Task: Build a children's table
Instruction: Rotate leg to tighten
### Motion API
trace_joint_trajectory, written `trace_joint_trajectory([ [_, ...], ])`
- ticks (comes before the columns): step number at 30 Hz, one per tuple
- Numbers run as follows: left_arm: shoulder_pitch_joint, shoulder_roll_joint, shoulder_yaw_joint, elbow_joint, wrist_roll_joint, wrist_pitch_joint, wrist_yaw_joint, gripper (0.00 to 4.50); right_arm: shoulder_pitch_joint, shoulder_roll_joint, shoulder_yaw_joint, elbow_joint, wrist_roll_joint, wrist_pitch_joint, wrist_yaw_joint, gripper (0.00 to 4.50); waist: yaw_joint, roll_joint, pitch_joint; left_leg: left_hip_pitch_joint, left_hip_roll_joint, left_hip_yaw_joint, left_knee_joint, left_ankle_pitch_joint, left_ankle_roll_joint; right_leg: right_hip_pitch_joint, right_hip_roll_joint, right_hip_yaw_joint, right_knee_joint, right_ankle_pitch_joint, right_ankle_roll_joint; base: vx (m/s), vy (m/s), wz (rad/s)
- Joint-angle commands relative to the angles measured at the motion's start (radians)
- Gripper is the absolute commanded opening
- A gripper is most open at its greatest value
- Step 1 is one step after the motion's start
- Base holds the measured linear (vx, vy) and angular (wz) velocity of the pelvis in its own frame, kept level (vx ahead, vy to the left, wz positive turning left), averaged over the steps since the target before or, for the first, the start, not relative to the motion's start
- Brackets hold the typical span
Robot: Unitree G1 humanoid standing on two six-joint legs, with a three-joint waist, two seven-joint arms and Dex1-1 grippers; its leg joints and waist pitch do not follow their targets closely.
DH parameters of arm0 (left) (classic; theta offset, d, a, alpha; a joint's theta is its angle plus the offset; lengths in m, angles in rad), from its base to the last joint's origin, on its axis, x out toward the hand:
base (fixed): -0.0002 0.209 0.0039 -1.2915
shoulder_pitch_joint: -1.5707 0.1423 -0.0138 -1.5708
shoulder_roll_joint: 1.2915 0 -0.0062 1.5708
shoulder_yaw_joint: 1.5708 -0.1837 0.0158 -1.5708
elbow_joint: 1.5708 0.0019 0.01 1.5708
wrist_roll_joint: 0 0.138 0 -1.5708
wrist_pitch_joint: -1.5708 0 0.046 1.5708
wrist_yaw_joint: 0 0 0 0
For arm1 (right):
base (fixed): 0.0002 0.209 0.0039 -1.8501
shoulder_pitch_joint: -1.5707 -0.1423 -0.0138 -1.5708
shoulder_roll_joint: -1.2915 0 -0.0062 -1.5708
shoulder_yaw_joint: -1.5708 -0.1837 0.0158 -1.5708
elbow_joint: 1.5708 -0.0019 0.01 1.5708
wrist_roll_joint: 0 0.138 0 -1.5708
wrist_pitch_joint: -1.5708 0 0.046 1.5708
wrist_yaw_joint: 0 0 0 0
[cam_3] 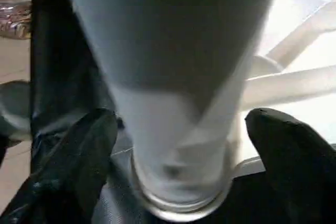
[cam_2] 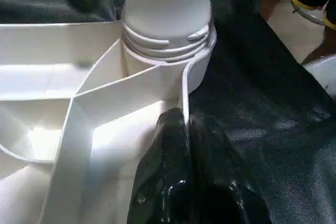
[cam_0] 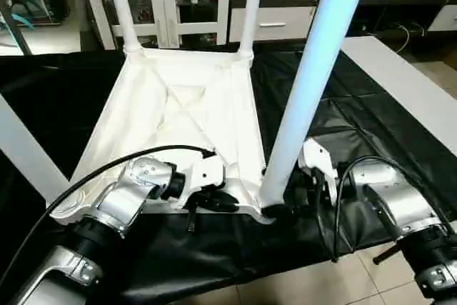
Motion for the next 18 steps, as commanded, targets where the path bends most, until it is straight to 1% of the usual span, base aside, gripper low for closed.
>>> trace_joint_trajectory([
  [1, 0.016, -0.001, -0.054, 0.004, 0.029, 0.013, -0.017, 0.0, -0.028, -0.006, 0.009, 0.011, -0.014, -0.01, 0.032, 4.0, -0.006, -0.003, -0.05, 0.013, 0.04, -0.012, -0.079, -0.252, 0.044, 0.042, -0.039, 0.028, -0.054, -0.264, -0.238, 0.0, 0.0, 0.0],
  [3, 0.016, -0.001, -0.054, 0.004, 0.029, 0.014, -0.016, 0.0, -0.031, -0.007, 0.014, 0.014, -0.013, -0.011, 0.038, 3.82, -0.007, -0.002, -0.05, 0.013, 0.04, -0.013, -0.08, -0.265, 0.038, 0.042, -0.039, 0.028, -0.056, -0.291, -0.23, 0.0, 0.0, 0.0],
  [4, 0.017, -0.001, -0.054, 0.003, 0.03, 0.015, -0.016, 0.0, -0.033, -0.006, 0.016, 0.018, -0.014, -0.012, 0.041, 3.71, -0.007, -0.001, -0.051, 0.015, 0.041, -0.013, -0.08, -0.266, 0.035, 0.04, -0.039, 0.028, -0.056, -0.29, -0.229, 0.0, 0.0, 0.0],
  [5, 0.017, -0.001, -0.054, 0.003, 0.03, 0.015, -0.016, 0.0, -0.033, -0.006, 0.016, 0.019, -0.014, -0.013, 0.041, 3.71, -0.007, -0.001, -0.051, 0.015, 0.041, -0.013, -0.08, -0.263, 0.035, 0.041, -0.039, 0.028, -0.055, -0.285, -0.229, 0.0, 0.0, 0.0],
  [7, 0.018, -0.001, -0.054, 0.005, 0.032, 0.015, -0.018, 0.0, -0.04, 0.003, 0.015, 0.035, -0.016, -0.021, 0.046, 3.44, -0.006, 0.002, -0.053, 0.016, 0.04, -0.013, -0.079, -0.244, 0.037, 0.041, -0.037, 0.028, -0.051, -0.249, -0.239, 0.0, 0.0, 0.0],
  [9, 0.018, 0.0, -0.054, 0.004, 0.032, 0.016, -0.019, 0.0, -0.042, 0.005, 0.016, 0.039, -0.016, -0.023, 0.047, 3.38, -0.006, 0.0, -0.054, 0.015, 0.04, -0.011, -0.077, -0.233, 0.041, 0.042, -0.037, 0.027, -0.049, -0.226, -0.248, 0.0, 0.0, 0.0],
  [10, 0.018, 0.001, -0.055, 0.003, 0.033, 0.018, -0.02, 0.0, -0.044, 0.008, 0.016, 0.045, -0.016, -0.028, 0.052, 3.26, -0.006, 0.001, -0.054, 0.015, 0.039, -0.011, -0.077, -0.229, 0.043, 0.043, -0.036, 0.027, -0.049, -0.22, -0.251, 0.0, 0.0, 0.0],
  [11, 0.018, 0.002, -0.055, 0.002, 0.033, 0.018, -0.02, 0.0, -0.044, 0.008, 0.016, 0.047, -0.016, -0.028, 0.052, 3.05, -0.006, 0.001, -0.054, 0.015, 0.039, -0.011, -0.077, -0.231, 0.043, 0.043, -0.036, 0.027, -0.049, -0.221, -0.252, 0.0, 0.0, 0.0],
  [12, 0.018, 0.002, -0.055, 0.002, 0.034, 0.019, -0.021, 0.0, -0.045, 0.01, 0.015, 0.05, -0.016, -0.03, 0.055, 3.05, -0.006, 0.0, -0.054, 0.015, 0.039, -0.011, -0.077, -0.234, 0.043, 0.044, -0.037, 0.027, -0.049, -0.226, -0.251, 0.0, 0.0, 0.0],
  [13, 0.018, 0.004, -0.056, 0.001, 0.034, 0.021, -0.023, 0.0, -0.044, 0.011, 0.016, 0.052, -0.017, -0.03, 0.06, 2.92, -0.005, 0.002, -0.053, 0.016, 0.04, -0.012, -0.077, -0.239, 0.042, 0.043, -0.038, 0.027, -0.05, -0.234, -0.249, 0.0, 0.0, 0.0],
  [14, 0.018, 0.004, -0.056, 0.0, 0.034, 0.021, -0.023, 0.0, -0.044, 0.011, 0.016, 0.052, -0.018, -0.031, 0.06, 2.92, -0.005, 0.002, -0.053, 0.016, 0.04, -0.011, -0.077, -0.241, 0.041, 0.043, -0.038, 0.027, -0.05, -0.237, -0.249, 0.0, 0.0, 0.0],
  [15, 0.019, 0.005, -0.057, -0.001, 0.034, 0.023, -0.024, 0.0, -0.043, 0.01, 0.017, 0.052, -0.019, -0.031, 0.064, 2.82, -0.006, 0.001, -0.054, 0.016, 0.04, -0.012, -0.077, -0.24, 0.04, 0.044, -0.037, 0.027, -0.05, -0.235, -0.249, 0.0, 0.0, 0.0],
  [17, 0.019, 0.006, -0.059, -0.003, 0.035, 0.024, -0.025, 0.0, -0.042, 0.009, 0.021, 0.055, -0.021, -0.032, 0.069, 2.58, -0.005, 0.002, -0.055, 0.017, 0.04, -0.011, -0.076, -0.226, 0.043, 0.044, -0.036, 0.027, -0.047, -0.213, -0.254, 0.0, 0.0, 0.0],
  [18, 0.019, 0.006, -0.059, -0.002, 0.035, 0.025, -0.026, 0.0, -0.042, 0.01, 0.021, 0.058, -0.022, -0.033, 0.07, 2.58, -0.005, 0.002, -0.056, 0.016, 0.039, -0.011, -0.075, -0.222, 0.045, 0.045, -0.036, 0.027, -0.046, -0.207, -0.256, 0.0, 0.0, 0.0],
])
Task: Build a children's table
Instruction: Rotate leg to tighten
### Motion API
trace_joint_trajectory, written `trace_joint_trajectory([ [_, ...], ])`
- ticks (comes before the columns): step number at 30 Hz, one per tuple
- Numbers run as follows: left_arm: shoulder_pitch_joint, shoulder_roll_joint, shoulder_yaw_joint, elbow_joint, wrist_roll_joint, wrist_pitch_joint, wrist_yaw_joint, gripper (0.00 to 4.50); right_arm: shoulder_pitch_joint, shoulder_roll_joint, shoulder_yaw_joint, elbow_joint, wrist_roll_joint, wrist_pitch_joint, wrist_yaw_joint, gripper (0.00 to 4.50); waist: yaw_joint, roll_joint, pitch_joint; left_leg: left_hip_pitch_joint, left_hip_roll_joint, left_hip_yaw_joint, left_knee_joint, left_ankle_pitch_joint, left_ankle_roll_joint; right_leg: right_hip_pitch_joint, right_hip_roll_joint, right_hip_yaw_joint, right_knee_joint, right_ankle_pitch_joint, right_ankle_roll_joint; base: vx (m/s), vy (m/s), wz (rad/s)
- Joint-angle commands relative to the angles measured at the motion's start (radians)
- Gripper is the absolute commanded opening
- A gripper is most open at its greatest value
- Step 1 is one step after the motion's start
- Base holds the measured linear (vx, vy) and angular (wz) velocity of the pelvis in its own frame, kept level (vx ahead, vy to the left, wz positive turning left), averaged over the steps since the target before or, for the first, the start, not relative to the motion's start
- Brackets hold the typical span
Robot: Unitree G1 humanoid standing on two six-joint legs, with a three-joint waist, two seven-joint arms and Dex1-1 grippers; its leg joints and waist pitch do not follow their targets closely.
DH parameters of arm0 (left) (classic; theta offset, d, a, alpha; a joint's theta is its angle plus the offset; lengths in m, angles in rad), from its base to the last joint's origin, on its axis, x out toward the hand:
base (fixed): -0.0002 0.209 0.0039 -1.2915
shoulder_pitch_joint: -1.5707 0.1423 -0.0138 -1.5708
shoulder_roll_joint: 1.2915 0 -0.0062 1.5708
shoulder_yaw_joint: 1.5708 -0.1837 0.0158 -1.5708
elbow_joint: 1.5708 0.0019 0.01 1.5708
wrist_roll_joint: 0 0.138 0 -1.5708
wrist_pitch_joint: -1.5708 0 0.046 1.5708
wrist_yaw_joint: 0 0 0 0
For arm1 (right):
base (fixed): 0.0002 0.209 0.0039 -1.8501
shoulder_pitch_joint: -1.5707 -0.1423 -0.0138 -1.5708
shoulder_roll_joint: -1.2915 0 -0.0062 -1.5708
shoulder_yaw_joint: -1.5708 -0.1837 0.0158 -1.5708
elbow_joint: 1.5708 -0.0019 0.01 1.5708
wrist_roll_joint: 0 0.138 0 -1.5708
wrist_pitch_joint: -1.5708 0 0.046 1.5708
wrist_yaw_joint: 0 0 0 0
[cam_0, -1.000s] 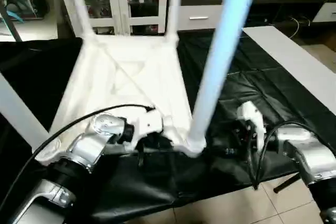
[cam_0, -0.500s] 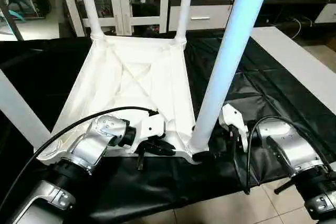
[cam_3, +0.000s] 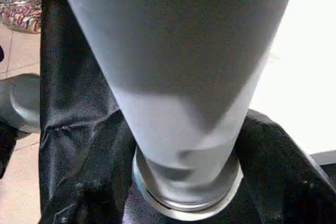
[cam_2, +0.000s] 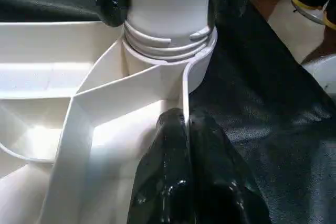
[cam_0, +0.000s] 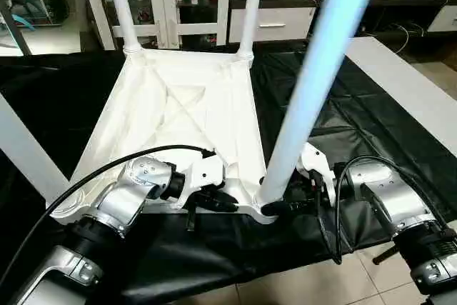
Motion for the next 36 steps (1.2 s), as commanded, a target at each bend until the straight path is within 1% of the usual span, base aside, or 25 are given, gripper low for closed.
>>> trace_joint_trajectory([
  [1, 0.02, 0.004, -0.058, 0.003, 0.034, 0.014, -0.022, 0.0, -0.012, 0.0, 0.01, 0.01, -0.006, -0.007, 0.029, 2.43, -0.005, 0.002, -0.055, 0.015, 0.039, -0.011, -0.076, -0.222, 0.047, 0.044, -0.036, 0.026, -0.047, -0.206, -0.258, 0.0, 0.0, 0.0],
  [6, 0.022, 0.006, -0.059, 0.002, 0.036, 0.017, -0.022, 0.0, -0.015, 0.006, 0.009, 0.021, -0.008, -0.01, 0.03, 2.16, -0.005, 0.002, -0.054, 0.016, 0.04, -0.011, -0.076, -0.232, 0.045, 0.044, -0.037, 0.026, -0.048, -0.222, -0.257, 0.0, 0.0, 0.0],
  [9, 0.027, 0.006, -0.054, -0.001, 0.035, 0.023, -0.011, 0.0, -0.023, 0.032, -0.017, 0.051, -0.012, 0.003, -0.044, 2.11, -0.007, 0.002, -0.054, 0.015, 0.039, -0.012, -0.076, -0.241, 0.04, 0.044, -0.037, 0.027, -0.049, -0.237, -0.254, 0.0, 0.0, 0.0],
  [10, 0.027, -0.004, -0.043, 0.006, 0.034, 0.022, 0.012, 0.0, -0.033, 0.056, -0.042, 0.084, -0.018, 0.009, -0.122, 2.11, -0.01, 0.0, -0.05, 0.014, 0.039, -0.013, -0.079, -0.265, 0.033, 0.041, -0.037, 0.027, -0.053, -0.277, -0.243, 0.0, 0.0, 0.0],
  [11, 0.025, -0.022, -0.027, 0.016, 0.031, 0.024, 0.046, 0.0, -0.039, 0.079, -0.066, 0.111, -0.025, 0.017, -0.204, 2.1, -0.011, 0.001, -0.048, 0.013, 0.039, -0.014, -0.081, -0.283, 0.025, 0.04, -0.038, 0.027, -0.057, -0.303, -0.235, 0.0, 0.0, 0.0],
  [12, 0.019, -0.045, -0.008, 0.03, 0.027, 0.031, 0.087, 0.0, -0.045, 0.105, -0.091, 0.135, -0.034, 0.024, -0.295, 2.1, -0.018, -0.001, -0.047, 0.011, 0.037, -0.018, -0.084, -0.313, 0.007, 0.041, -0.039, 0.026, -0.061, -0.361, -0.214, 0.0, 0.0, 0.0],
  [14, 0.0, -0.099, 0.026, 0.064, 0.027, 0.051, 0.186, 0.0, -0.052, 0.162, -0.144, 0.163, -0.018, 0.084, -0.447, 2.09, -0.04, -0.004, -0.045, 0.015, 0.031, -0.025, -0.085, -0.385, -0.031, 0.033, -0.036, 0.021, -0.072, -0.474, -0.171, -0.028, 0.001, -0.03],
  [15, -0.001, -0.101, 0.027, 0.065, 0.028, 0.053, 0.189, 0.0, -0.052, 0.164, -0.145, 0.164, -0.018, 0.085, -0.451, 2.09, -0.043, -0.003, -0.046, 0.013, 0.031, -0.031, -0.086, -0.397, -0.036, 0.036, -0.038, 0.018, -0.073, -0.495, -0.161, -0.058, 0.011, -0.09],
  [17, -0.025, -0.15, 0.043, 0.098, 0.045, 0.091, 0.286, 0.0, -0.052, 0.215, -0.169, 0.184, -0.024, 0.104, -0.575, 2.09, -0.056, 0.002, -0.046, 0.008, 0.03, -0.037, -0.087, -0.422, -0.042, 0.035, -0.039, 0.014, -0.078, -0.525, -0.14, -0.057, 0.014, -0.11],
  [18, -0.048, -0.191, 0.055, 0.128, 0.063, 0.127, 0.371, 0.0, -0.053, 0.251, -0.174, 0.209, -0.054, 0.089, -0.682, 2.09, -0.064, 0.001, -0.043, 0.009, 0.031, -0.038, -0.088, -0.449, -0.044, 0.03, -0.037, 0.011, -0.085, -0.557, -0.126, 0.0, 0.0, 0.0],
  [19, -0.059, -0.208, 0.062, 0.142, 0.07, 0.143, 0.411, 0.0, -0.054, 0.265, -0.172, 0.221, -0.071, 0.075, -0.728, 2.09, -0.067, -0.002, -0.042, 0.018, 0.025, -0.038, -0.081, -0.478, -0.043, 0.019, -0.037, 0.007, -0.097, -0.614, -0.105, 0.0, 0.0, 0.0],
  [20, -0.062, -0.212, 0.064, 0.145, 0.072, 0.147, 0.419, 0.0, -0.055, 0.268, -0.172, 0.224, -0.075, 0.071, -0.738, 2.09, -0.068, -0.003, -0.044, 0.021, 0.023, -0.038, -0.078, -0.48, -0.042, 0.018, -0.038, 0.006, -0.099, -0.631, -0.099, 0.0, 0.0, 0.0],
  [21, -0.095, -0.254, 0.089, 0.191, 0.09, 0.18, 0.533, 0.0, -0.068, 0.305, -0.192, 0.257, -0.092, 0.058, -0.862, 2.08, -0.069, -0.003, -0.045, 0.02, 0.022, -0.04, -0.078, -0.477, -0.037, 0.02, -0.039, 0.005, -0.101, -0.636, -0.096, 0.0, 0.0, 0.0],
  [22, -0.117, -0.282, 0.109, 0.225, 0.104, 0.193, 0.616, 0.0, -0.08, 0.331, -0.21, 0.281, -0.098, 0.05, -0.943, 2.07, -0.078, -0.001, -0.043, 0.021, 0.02, -0.04, -0.076, -0.477, -0.038, 0.013, -0.035, 0.0, -0.107, -0.641, -0.091, 0.0, 0.0, 0.0],
  [23, -0.143, -0.313, 0.13, 0.265, 0.113, 0.192, 0.697, 0.0, -0.095, 0.363, -0.229, 0.307, -0.097, 0.048, -1.019, 2.05, -0.08, 0.002, -0.044, 0.022, 0.018, -0.041, -0.073, -0.484, -0.036, 0.011, -0.034, -0.001, -0.107, -0.642, -0.092, 0.0, 0.0, 0.0],
  [24, -0.167, -0.339, 0.147, 0.302, 0.13, 0.183, 0.773, 0.0, -0.11, 0.391, -0.242, 0.329, -0.109, 0.04, -1.103, 2.05, -0.083, 0.001, -0.046, 0.023, 0.016, -0.042, -0.072, -0.481, -0.03, 0.012, -0.034, -0.006, -0.113, -0.639, -0.092, 0.0, 0.0, 0.0],
  [25, -0.202, -0.368, 0.165, 0.356, 0.149, 0.134, 0.872, 0.0, -0.134, 0.426, -0.233, 0.353, -0.136, 0.016, -1.173, 2.04, -0.086, 0.005, -0.047, 0.018, 0.019, -0.046, -0.076, -0.48, -0.024, 0.018, -0.035, -0.01, -0.112, -0.612, -0.097, 0.0, 0.0, 0.0],
  [26, -0.215, -0.377, 0.166, 0.377, 0.157, 0.112, 0.901, 0.0, -0.144, 0.44, -0.221, 0.361, -0.151, 0.004, -1.194, 2.04, -0.089, 0.007, -0.048, 0.016, 0.02, -0.048, -0.079, -0.481, -0.022, 0.022, -0.035, -0.012, -0.111, -0.59, -0.102, 0.0, 0.0, 0.0],
  [27, -0.22, -0.38, 0.162, 0.386, 0.163, 0.1, 0.911, 0.0, -0.151, 0.448, -0.215, 0.366, -0.16, -0.003, -1.208, 2.04, -0.088, 0.009, -0.052, 0.011, 0.023, -0.049, -0.081, -0.464, -0.017, 0.032, -0.039, -0.013, -0.106, -0.525, -0.119, 0.0, 0.0, 0.0],
  [29, -0.227, -0.385, 0.157, 0.398, 0.171, 0.084, 0.918, 0.0, -0.165, 0.467, -0.213, 0.378, -0.164, -0.017, -1.218, 2.02, -0.081, 0.005, -0.051, 0.006, 0.023, -0.038, -0.083, -0.418, 0.006, 0.031, -0.041, -0.005, -0.1, -0.433, -0.158, 0.0, 0.0, 0.0],
  [30, -0.228, -0.386, 0.152, 0.404, 0.174, 0.082, 0.915, 0.0, -0.172, 0.472, -0.211, 0.384, -0.165, -0.032, -1.211, 2.01, -0.08, 0.002, -0.051, 0.004, 0.023, -0.037, -0.082, -0.405, 0.012, 0.033, -0.042, -0.004, -0.098, -0.423, -0.165, 0.0, 0.0, 0.0],
  [31, -0.228, -0.386, 0.15, 0.408, 0.175, 0.081, 0.914, 0.0, -0.177, 0.474, -0.209, 0.39, -0.165, -0.042, -1.206, 2.0, -0.076, 0.004, -0.051, 0.001, 0.023, -0.034, -0.081, -0.38, 0.021, 0.036, -0.045, -0.002, -0.094, -0.412, -0.172, 0.0, 0.0, 0.0],
  [33, -0.226, -0.383, 0.147, 0.413, 0.178, 0.079, 0.907, 0.0, -0.177, 0.474, -0.213, 0.388, -0.156, -0.051, -1.175, 2.0, -0.075, 0.001, -0.052, 0.0, 0.023, -0.032, -0.08, -0.358, 0.028, 0.036, -0.045, 0.0, -0.092, -0.395, -0.179, 0.0, 0.0, 0.0],
  [35, -0.221, -0.37, 0.138, 0.434, 0.185, 0.052, 0.9, 0.0, -0.153, 0.463, -0.226, 0.347, -0.092, -0.061, -1.003, 2.0, -0.067, 0.0, -0.053, -0.001, 0.025, -0.029, -0.078, -0.327, 0.047, 0.041, -0.044, 0.002, -0.085, -0.357, -0.194, 0.0, 0.0, 0.0],
  [36, -0.22, -0.368, 0.138, 0.435, 0.185, 0.05, 0.899, 0.0, -0.149, 0.461, -0.23, 0.338, -0.081, -0.06, -0.984, 2.0, -0.062, 0.0, -0.053, -0.003, 0.027, -0.028, -0.078, -0.306, 0.058, 0.045, -0.045, 0.003, -0.083, -0.339, -0.197, 0.0, 0.0, 0.0],
])
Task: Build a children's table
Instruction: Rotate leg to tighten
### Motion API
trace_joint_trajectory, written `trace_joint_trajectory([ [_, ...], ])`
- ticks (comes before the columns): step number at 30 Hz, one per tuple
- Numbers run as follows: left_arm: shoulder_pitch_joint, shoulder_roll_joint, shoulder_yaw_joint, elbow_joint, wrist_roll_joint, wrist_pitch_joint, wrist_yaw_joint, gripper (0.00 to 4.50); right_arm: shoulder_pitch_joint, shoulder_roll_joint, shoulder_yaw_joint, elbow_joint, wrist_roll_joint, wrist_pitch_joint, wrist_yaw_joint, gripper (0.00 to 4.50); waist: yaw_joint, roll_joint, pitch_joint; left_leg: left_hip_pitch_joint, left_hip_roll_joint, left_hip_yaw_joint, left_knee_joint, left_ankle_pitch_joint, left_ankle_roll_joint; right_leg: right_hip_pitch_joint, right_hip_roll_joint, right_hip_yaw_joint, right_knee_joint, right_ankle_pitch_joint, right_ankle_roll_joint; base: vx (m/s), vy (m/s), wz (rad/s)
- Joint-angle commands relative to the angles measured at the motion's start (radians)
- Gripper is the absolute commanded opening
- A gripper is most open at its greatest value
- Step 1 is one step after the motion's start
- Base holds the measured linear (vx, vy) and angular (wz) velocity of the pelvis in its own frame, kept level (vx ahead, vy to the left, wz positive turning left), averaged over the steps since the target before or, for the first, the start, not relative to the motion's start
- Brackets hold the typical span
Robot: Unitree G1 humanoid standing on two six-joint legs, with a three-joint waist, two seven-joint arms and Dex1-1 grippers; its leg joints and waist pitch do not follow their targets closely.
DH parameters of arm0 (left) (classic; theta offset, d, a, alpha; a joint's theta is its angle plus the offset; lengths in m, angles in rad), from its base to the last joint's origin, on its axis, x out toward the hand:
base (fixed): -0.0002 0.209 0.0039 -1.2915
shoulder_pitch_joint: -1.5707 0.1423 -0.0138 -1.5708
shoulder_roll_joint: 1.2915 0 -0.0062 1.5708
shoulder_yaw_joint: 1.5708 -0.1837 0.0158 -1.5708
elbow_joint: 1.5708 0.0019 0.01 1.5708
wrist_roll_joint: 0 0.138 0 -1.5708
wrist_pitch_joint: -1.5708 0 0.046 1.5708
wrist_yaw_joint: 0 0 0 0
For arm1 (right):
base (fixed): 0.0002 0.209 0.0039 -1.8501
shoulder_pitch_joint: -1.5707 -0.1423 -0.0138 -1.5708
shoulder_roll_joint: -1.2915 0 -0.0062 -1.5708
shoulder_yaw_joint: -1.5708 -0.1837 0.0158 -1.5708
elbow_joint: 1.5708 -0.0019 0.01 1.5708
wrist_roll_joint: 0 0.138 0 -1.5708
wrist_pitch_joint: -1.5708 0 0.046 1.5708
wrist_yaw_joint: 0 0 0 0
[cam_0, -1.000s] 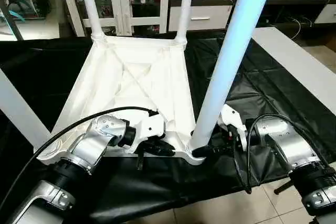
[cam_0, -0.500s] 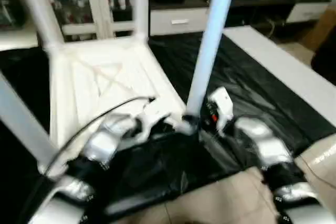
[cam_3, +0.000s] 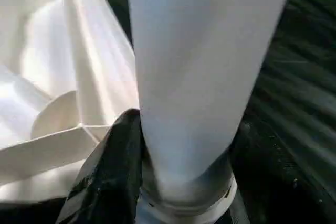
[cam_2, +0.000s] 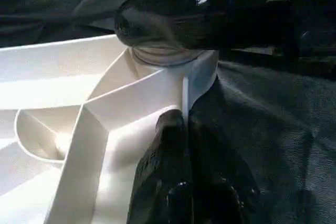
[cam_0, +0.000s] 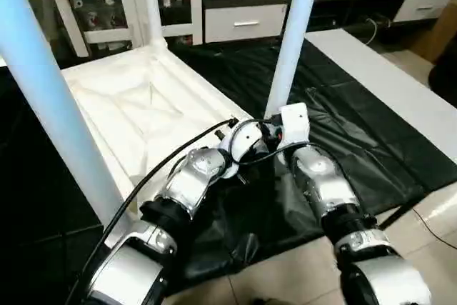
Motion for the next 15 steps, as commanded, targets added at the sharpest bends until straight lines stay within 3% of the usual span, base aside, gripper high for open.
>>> trace_joint_trajectory([
  [1, -0.007, 0.035, 0.027, 0.038, 0.018, -0.047, 0.052, 0.0, 0.036, 0.038, 0.026, -0.068, 0.059, -0.005, 0.144, 2.0, 0.012, -0.012, -0.058, 0.007, 0.03, -0.002, -0.082, -0.29, 0.068, 0.044, -0.044, 0.028, -0.065, -0.34, -0.195, 0.0, 0.0, 0.0],
  [3, 0.003, 0.048, 0.021, 0.03, 0.017, -0.063, 0.023, 0.0, 0.054, 0.026, 0.008, -0.11, 0.087, 0.0, 0.149, 2.53, 0.017, -0.011, -0.058, 0.006, 0.03, -0.001, -0.082, -0.273, 0.067, 0.043, -0.044, 0.028, -0.063, -0.341, -0.197, 0.0, 0.0, 0.0],
  [5, 0.014, 0.058, 0.016, 0.017, 0.015, -0.064, -0.005, 0.0, 0.07, 0.006, 0.011, -0.139, 0.089, -0.003, 0.163, 2.67, 0.023, -0.01, -0.056, 0.007, 0.03, 0.0, -0.083, -0.275, 0.068, 0.044, -0.041, 0.027, -0.066, -0.347, -0.191, 0.0, 0.0, 0.0],
  [6, 0.036, 0.078, 0.004, -0.005, 0.016, -0.061, -0.049, 0.0, 0.093, -0.034, 0.024, -0.169, 0.071, -0.012, 0.177, 2.73, 0.018, -0.001, -0.055, 0.002, 0.03, -0.005, -0.088, -0.288, 0.063, 0.048, -0.041, 0.026, -0.065, -0.364, -0.182, 0.0, 0.0, 0.0],
  [7, 0.048, 0.089, -0.003, -0.014, 0.018, -0.06, -0.068, 0.0, 0.103, -0.055, 0.027, -0.179, 0.054, -0.015, 0.18, 2.87, 0.013, -0.004, -0.056, -0.011, 0.031, -0.012, -0.093, -0.279, 0.051, 0.059, -0.041, 0.021, -0.061, -0.381, -0.164, 0.0, 0.0, 0.0],
  [9, 0.069, 0.112, -0.007, -0.03, 0.02, -0.061, -0.089, 0.0, 0.12, -0.097, 0.027, -0.198, 0.037, -0.015, 0.199, 3.09, 0.014, 0.002, -0.055, -0.003, 0.032, -0.011, -0.091, -0.297, 0.04, 0.051, -0.044, 0.022, -0.069, -0.41, -0.159, 0.0, 0.0, 0.0],
  [10, 0.078, 0.124, -0.013, -0.036, 0.019, -0.067, -0.103, 0.0, 0.129, -0.115, 0.019, -0.213, 0.039, -0.009, 0.217, 3.12, 0.017, 0.003, -0.058, 0.012, 0.031, -0.006, -0.084, -0.306, 0.031, 0.041, -0.042, 0.027, -0.069, -0.387, -0.18, 0.0, 0.0, 0.0],
  [12, 0.098, 0.154, -0.022, -0.06, 0.013, -0.071, -0.141, 0.0, 0.152, -0.17, 0.007, -0.262, 0.052, 0.023, 0.282, 3.26, 0.015, 0.004, -0.055, 0.002, 0.032, -0.008, -0.09, -0.306, 0.037, 0.05, -0.036, 0.025, -0.063, -0.354, -0.19, 0.0, 0.0, 0.0],
  [15, 0.121, 0.191, -0.043, -0.097, -0.003, -0.074, -0.237, 0.0, 0.192, -0.262, 0.005, -0.34, 0.107, 0.081, 0.447, 3.49, 0.018, 0.002, -0.057, 0.008, 0.033, -0.006, -0.087, -0.304, 0.051, 0.049, -0.037, 0.027, -0.062, -0.333, -0.198, 0.0, 0.0, 0.0],
])
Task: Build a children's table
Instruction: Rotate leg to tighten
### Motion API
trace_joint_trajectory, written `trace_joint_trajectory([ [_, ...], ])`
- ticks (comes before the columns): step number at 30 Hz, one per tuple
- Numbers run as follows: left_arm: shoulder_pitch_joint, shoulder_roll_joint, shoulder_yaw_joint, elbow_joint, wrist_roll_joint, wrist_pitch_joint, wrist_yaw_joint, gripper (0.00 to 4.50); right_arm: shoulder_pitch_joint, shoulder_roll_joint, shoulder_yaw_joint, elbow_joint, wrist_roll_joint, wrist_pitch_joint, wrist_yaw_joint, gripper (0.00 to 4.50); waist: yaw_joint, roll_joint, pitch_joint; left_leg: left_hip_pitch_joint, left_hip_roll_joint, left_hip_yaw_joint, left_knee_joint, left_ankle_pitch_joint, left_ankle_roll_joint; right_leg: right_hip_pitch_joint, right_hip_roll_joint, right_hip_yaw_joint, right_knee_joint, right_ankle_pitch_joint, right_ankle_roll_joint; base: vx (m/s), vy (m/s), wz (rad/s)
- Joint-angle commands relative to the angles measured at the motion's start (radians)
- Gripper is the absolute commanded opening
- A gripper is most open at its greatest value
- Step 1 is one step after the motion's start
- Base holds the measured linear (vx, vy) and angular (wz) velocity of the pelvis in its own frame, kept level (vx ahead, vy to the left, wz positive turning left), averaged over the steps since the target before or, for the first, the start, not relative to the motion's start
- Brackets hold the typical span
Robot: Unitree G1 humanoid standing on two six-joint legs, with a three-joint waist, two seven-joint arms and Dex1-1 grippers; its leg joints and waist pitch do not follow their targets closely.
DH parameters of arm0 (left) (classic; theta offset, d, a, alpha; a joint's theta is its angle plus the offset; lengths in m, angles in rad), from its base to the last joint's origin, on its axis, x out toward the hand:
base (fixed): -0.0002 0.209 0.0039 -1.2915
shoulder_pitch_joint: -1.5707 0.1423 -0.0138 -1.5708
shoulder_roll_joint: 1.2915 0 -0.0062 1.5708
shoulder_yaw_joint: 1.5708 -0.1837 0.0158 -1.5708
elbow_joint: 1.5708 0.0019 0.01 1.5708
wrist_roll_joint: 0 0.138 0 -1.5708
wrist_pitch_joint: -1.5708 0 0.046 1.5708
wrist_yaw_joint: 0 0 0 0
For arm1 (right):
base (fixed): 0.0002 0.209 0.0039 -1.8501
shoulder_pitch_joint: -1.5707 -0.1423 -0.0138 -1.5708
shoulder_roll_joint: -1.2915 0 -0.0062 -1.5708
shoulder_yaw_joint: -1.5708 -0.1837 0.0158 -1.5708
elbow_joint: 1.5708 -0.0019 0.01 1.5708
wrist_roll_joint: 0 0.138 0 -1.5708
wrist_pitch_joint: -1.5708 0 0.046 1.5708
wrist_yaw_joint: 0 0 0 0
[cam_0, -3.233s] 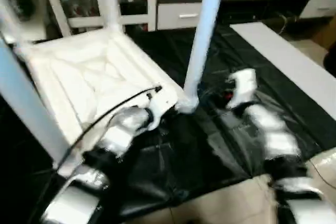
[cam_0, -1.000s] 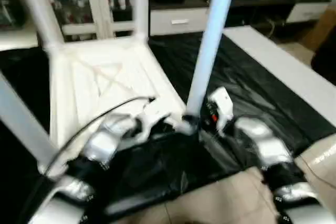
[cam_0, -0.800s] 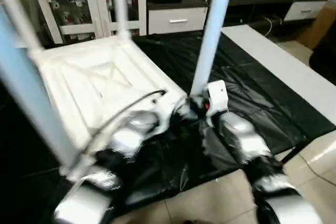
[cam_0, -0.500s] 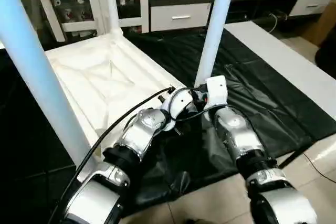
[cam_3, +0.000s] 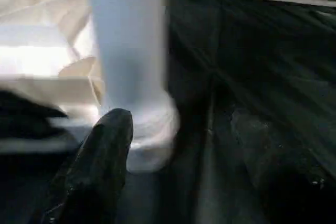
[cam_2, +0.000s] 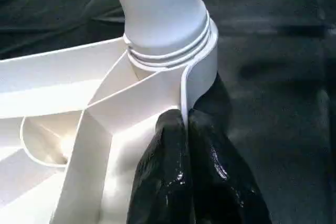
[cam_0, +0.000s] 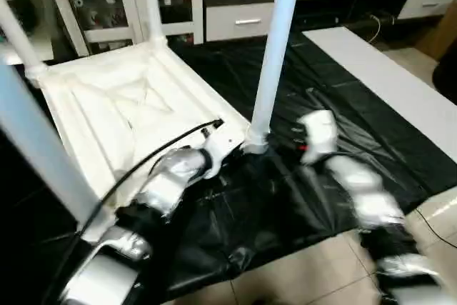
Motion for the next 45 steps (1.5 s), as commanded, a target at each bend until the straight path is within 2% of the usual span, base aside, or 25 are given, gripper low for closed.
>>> trace_joint_trajectory([
  [1, 0.04, 0.035, -0.04, 0.02, 0.008, 0.022, -0.08, 0.0, 0.021, -0.049, -0.001, -0.061, 0.035, 0.034, 0.123, 3.62, 0.004, -0.002, -0.057, 0.0, 0.031, -0.003, -0.079, -0.302, 0.063, 0.049, -0.04, 0.031, -0.062, -0.324, -0.207, 0.0, 0.0, 0.0],
  [2, 0.046, 0.051, -0.05, 0.005, 0.005, 0.043, -0.118, 0.0, 0.041, -0.094, 0.014, -0.088, 0.049, 0.04, 0.199, 3.7, 0.004, -0.004, -0.055, -0.004, 0.03, -0.005, -0.081, -0.312, 0.065, 0.054, -0.04, 0.028, -0.064, -0.35, -0.201, 0.0, 0.0, 0.0],
  [4, 0.053, 0.073, -0.068, -0.014, 0.007, 0.046, -0.169, 0.0, 0.062, -0.152, 0.029, -0.107, 0.071, 0.048, 0.294, 3.88, 0.01, -0.004, -0.055, 0.005, 0.034, -0.002, -0.078, -0.313, 0.069, 0.046, -0.043, 0.032, -0.067, -0.356, -0.206, 0.0, 0.0, 0.0],
  [5, 0.061, 0.086, -0.077, -0.031, -0.001, 0.047, -0.213, 0.0, 0.072, -0.187, 0.04, -0.114, 0.083, 0.051, 0.361, 3.96, 0.01, -0.005, -0.057, 0.0, 0.034, -0.004, -0.078, -0.306, 0.074, 0.052, -0.043, 0.03, -0.064, -0.344, -0.212, 0.0, 0.0, 0.0],
  [6, 0.07, 0.1, -0.087, -0.052, -0.011, 0.047, -0.259, 0.0, 0.077, -0.213, 0.045, -0.117, 0.091, 0.062, 0.412, 3.96, 0.01, -0.005, -0.057, 0.0, 0.034, -0.004, -0.078, -0.306, 0.074, 0.052, -0.043, 0.03, -0.064, -0.344, -0.212, 0.0, 0.0, 0.0],
  [8, 0.077, 0.111, -0.095, -0.07, -0.018, 0.058, -0.294, 0.0, 0.077, -0.23, 0.048, -0.118, 0.098, 0.072, 0.451, 4.18, 0.008, -0.006, -0.055, -0.002, 0.035, -0.003, -0.077, -0.298, 0.08, 0.052, -0.042, 0.031, -0.06, -0.333, -0.226, 0.0, 0.0, 0.0],
  [10, 0.094, 0.134, -0.113, -0.115, -0.037, 0.069, -0.368, 0.0, 0.068, -0.247, 0.055, -0.127, 0.123, 0.108, 0.527, 4.33, 0.009, -0.004, -0.055, 0.001, 0.036, -0.004, -0.078, -0.303, 0.078, 0.05, -0.044, 0.031, -0.061, -0.351, -0.228, 0.0, 0.0, 0.0],
  [12, 0.098, 0.137, -0.116, -0.127, -0.045, 0.074, -0.385, 0.0, 0.064, -0.247, 0.059, -0.13, 0.127, 0.115, 0.543, 4.46, 0.01, -0.004, -0.054, 0.002, 0.036, -0.003, -0.078, -0.3, 0.076, 0.048, -0.044, 0.031, -0.062, -0.355, -0.227, 0.0, 0.0, 0.0],
  [13, 0.105, 0.147, -0.127, -0.153, -0.059, 0.076, -0.429, 0.0, 0.053, -0.245, 0.086, -0.131, 0.115, 0.118, 0.573, 4.46, 0.013, -0.009, -0.056, 0.005, 0.037, -0.003, -0.077, -0.295, 0.071, 0.047, -0.044, 0.03, -0.061, -0.356, -0.229, 0.0, 0.0, 0.0],
  [14, 0.105, 0.147, -0.127, -0.153, -0.059, 0.076, -0.429, 0.0, 0.053, -0.245, 0.086, -0.131, 0.115, 0.118, 0.573, 4.46, 0.016, -0.006, -0.054, 0.006, 0.038, -0.001, -0.078, -0.292, 0.07, 0.043, -0.044, 0.033, -0.062, -0.353, -0.231, 0.0, 0.0, 0.0],
  [16, 0.121, 0.167, -0.144, -0.204, -0.084, 0.076, -0.507, 0.0, 0.032, -0.241, 0.126, -0.112, 0.074, 0.079, 0.587, 4.46, 0.025, -0.007, -0.055, 0.009, 0.039, -0.001, -0.078, -0.278, 0.062, 0.043, -0.045, 0.033, -0.057, -0.34, -0.234, 0.0, 0.0, 0.0],
  [18, 0.132, 0.183, -0.155, -0.24, -0.092, 0.078, -0.553, 0.0, 0.014, -0.233, 0.143, -0.092, 0.052, 0.058, 0.596, 4.46, 0.028, -0.007, -0.055, 0.011, 0.04, 0.001, -0.079, -0.273, 0.059, 0.041, -0.045, 0.034, -0.055, -0.333, -0.236, 0.0, 0.0, 0.0],
  [19, 0.137, 0.191, -0.161, -0.255, -0.093, 0.087, -0.572, 0.0, 0.003, -0.227, 0.151, -0.085, 0.045, 0.051, 0.607, 4.46, 0.031, -0.01, -0.055, 0.017, 0.04, 0.005, -0.078, -0.268, 0.057, 0.038, -0.041, 0.037, -0.056, -0.317, -0.239, 0.0, 0.0, 0.0],
  [20, 0.139, 0.196, -0.165, -0.262, -0.091, 0.086, -0.582, 0.0, -0.004, -0.223, 0.158, -0.08, 0.039, 0.047, 0.615, 4.46, 0.034, -0.007, -0.055, 0.018, 0.041, 0.004, -0.077, -0.268, 0.056, 0.037, -0.042, 0.037, -0.052, -0.31, -0.242, 0.0, 0.0, 0.0],
  [22, 0.143, 0.205, -0.174, -0.275, -0.087, 0.088, -0.599, 0.0, -0.024, -0.213, 0.179, -0.067, 0.021, 0.032, 0.634, 4.46, 0.04, -0.009, -0.058, 0.014, 0.041, 0.006, -0.077, -0.235, 0.061, 0.044, -0.042, 0.038, -0.046, -0.276, -0.243, 0.0, 0.0, 0.0],
  [24, 0.143, 0.209, -0.176, -0.276, -0.085, 0.089, -0.599, 0.0, -0.035, -0.209, 0.192, -0.057, 0.015, 0.026, 0.645, 4.46, 0.045, -0.007, -0.057, 0.015, 0.04, 0.008, -0.076, -0.221, 0.064, 0.043, -0.042, 0.039, -0.045, -0.259, -0.245, 0.0, 0.0, 0.0],
  [25, 0.142, 0.212, -0.179, -0.274, -0.078, 0.092, -0.592, 0.0, -0.049, -0.203, 0.207, -0.044, 0.022, 0.028, 0.674, 4.46, 0.045, -0.01, -0.058, 0.013, 0.039, 0.007, -0.076, -0.216, 0.065, 0.046, -0.042, 0.038, -0.042, -0.255, -0.248, 0.0, 0.0, 0.0],
  [29, 0.144, 0.212, -0.175, -0.276, -0.076, 0.097, -0.591, 0.0, -0.059, -0.197, 0.216, -0.035, 0.027, 0.017, 0.702, 4.46, 0.047, -0.013, -0.057, 0.012, 0.039, 0.007, -0.076, -0.224, 0.061, 0.048, -0.044, 0.04, -0.045, -0.286, -0.234, 0.0, 0.0, 0.0],
  [30, 0.144, 0.212, -0.175, -0.277, -0.076, 0.097, -0.591, 0.0, -0.059, -0.196, 0.217, -0.034, 0.027, 0.016, 0.703, 4.3, 0.048, -0.012, -0.058, 0.012, 0.039, 0.006, -0.075, -0.221, 0.061, 0.048, -0.044, 0.04, -0.044, -0.283, -0.234, 0.0, 0.0, 0.0],
  [32, 0.146, 0.214, -0.176, -0.285, -0.075, 0.106, -0.592, 0.0, -0.07, -0.189, 0.222, -0.022, 0.029, 0.017, 0.737, 4.3, 0.046, -0.015, -0.059, 0.011, 0.038, 0.007, -0.074, -0.215, 0.064, 0.049, -0.044, 0.04, -0.042, -0.276, -0.237, 0.0, 0.0, 0.0],
  [33, 0.146, 0.214, -0.175, -0.285, -0.075, 0.107, -0.592, 0.0, -0.073, -0.187, 0.224, -0.019, 0.03, 0.02, 0.743, 4.09, 0.047, -0.016, -0.058, 0.01, 0.038, 0.007, -0.074, -0.219, 0.065, 0.048, -0.044, 0.04, -0.043, -0.286, -0.235, 0.0, 0.0, 0.0],
  [39, 0.146, 0.212, -0.174, -0.284, -0.074, 0.11, -0.588, 0.0, -0.088, -0.176, 0.232, 0.011, 0.02, 0.006, 0.754, 3.77, 0.046, -0.017, -0.057, 0.01, 0.037, 0.006, -0.073, -0.235, 0.054, 0.046, -0.043, 0.041, -0.044, -0.317, -0.226, 0.0, 0.0, 0.0],
  [40, 0.146, 0.211, -0.174, -0.283, -0.074, 0.111, -0.587, 0.0, -0.092, -0.17, 0.234, 0.018, 0.019, 0.005, 0.755, 3.55, 0.046, -0.018, -0.058, 0.011, 0.037, 0.006, -0.073, -0.233, 0.053, 0.046, -0.043, 0.041, -0.043, -0.315, -0.226, 0.0, 0.0, 0.0],
  [42, 0.146, 0.211, -0.175, -0.284, -0.074, 0.112, -0.587, 0.0, -0.094, -0.167, 0.234, 0.023, 0.017, 0.002, 0.756, 3.48, 0.046, -0.018, -0.058, 0.011, 0.037, 0.006, -0.073, -0.232, 0.053, 0.045, -0.042, 0.041, -0.042, -0.311, -0.228, 0.0, 0.0, 0.0],
  [45, 0.148, 0.211, -0.176, -0.287, -0.073, 0.117, -0.586, 0.0, -0.1, -0.156, 0.234, 0.039, 0.013, -0.001, 0.759, 3.12, 0.047, -0.019, -0.059, 0.011, 0.037, 0.006, -0.072, -0.229, 0.053, 0.046, -0.042, 0.041, -0.041, -0.302, -0.231, 0.0, 0.0, 0.0],
])
